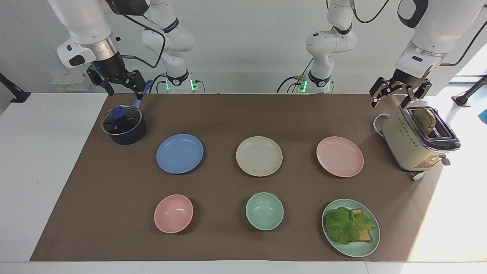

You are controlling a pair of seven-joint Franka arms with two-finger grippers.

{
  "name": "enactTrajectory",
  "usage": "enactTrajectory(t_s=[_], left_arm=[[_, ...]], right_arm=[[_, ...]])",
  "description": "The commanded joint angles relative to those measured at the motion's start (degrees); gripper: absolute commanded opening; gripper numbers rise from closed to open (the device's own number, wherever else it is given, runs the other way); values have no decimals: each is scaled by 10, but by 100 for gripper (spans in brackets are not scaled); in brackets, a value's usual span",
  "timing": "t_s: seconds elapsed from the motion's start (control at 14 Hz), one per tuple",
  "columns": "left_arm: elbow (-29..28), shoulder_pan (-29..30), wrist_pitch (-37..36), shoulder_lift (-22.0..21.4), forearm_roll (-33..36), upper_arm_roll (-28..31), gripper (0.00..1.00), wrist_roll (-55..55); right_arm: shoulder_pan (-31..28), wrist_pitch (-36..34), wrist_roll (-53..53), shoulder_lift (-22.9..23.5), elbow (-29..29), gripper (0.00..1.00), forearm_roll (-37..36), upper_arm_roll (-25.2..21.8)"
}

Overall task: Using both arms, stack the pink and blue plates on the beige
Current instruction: 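Move the left gripper toward the pink plate nearest it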

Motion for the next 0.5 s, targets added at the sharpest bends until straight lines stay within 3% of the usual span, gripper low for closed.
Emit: enactTrajectory(t_s=[0.0,0.29,0.43], left_arm=[[11,0,-13,5,9,3,100,5],[1,0,-12,1,9,4,100,5],[-32,0,0,4,9,4,100,7]], right_arm=[[-7,6,3,-10,-9,100,7,1],[-7,6,2,-10,-9,100,8,1],[-7,6,2,-10,-9,100,8,1]])
